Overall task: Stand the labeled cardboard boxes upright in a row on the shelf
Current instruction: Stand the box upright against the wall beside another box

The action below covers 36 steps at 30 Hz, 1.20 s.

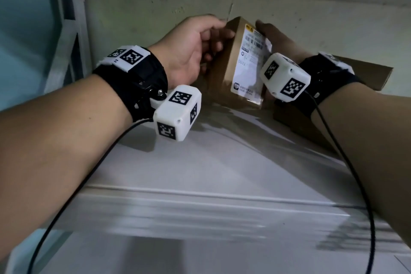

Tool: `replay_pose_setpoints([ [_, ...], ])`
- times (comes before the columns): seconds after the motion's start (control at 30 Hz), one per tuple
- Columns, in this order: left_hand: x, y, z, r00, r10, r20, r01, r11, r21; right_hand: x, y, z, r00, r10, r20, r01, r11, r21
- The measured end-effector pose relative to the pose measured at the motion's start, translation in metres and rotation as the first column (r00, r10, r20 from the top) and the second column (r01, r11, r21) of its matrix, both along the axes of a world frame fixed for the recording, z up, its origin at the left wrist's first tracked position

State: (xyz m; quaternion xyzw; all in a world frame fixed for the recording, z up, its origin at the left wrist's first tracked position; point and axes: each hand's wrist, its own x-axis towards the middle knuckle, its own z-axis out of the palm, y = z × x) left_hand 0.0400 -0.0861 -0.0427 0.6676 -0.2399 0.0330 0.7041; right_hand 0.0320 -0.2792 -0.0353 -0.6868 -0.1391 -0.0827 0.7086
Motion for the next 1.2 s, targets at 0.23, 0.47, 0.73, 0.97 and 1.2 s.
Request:
replay_pose_setpoints([
  [0.23,0.002,0.021,0.004,0.998,-0.036,-0.053,0.031,0.995,-0.091,0.007,-0.010,0.004,0.984,0.113,-0.139,-0.131,0.983,-0.130],
  [0.47,0.008,0.057,0.014,0.992,0.002,-0.129,-0.050,0.927,-0.371,0.018,-0.021,0.005,0.997,0.001,-0.077,-0.017,0.979,-0.202],
  [0.73,0.042,0.085,0.000,0.935,0.150,-0.320,-0.309,0.788,-0.533,0.005,-0.002,-0.008,0.984,-0.010,-0.178,-0.049,0.944,-0.326],
  [0.97,0.063,0.100,-0.017,0.861,0.399,-0.315,-0.429,0.903,-0.029,0.010,0.023,-0.015,0.958,-0.234,-0.168,0.077,0.769,-0.635],
  [1.2,0.060,0.092,-0.024,0.874,0.237,-0.425,-0.235,0.970,0.057,0.018,0.034,-0.019,0.940,-0.270,-0.209,0.135,0.856,-0.499],
])
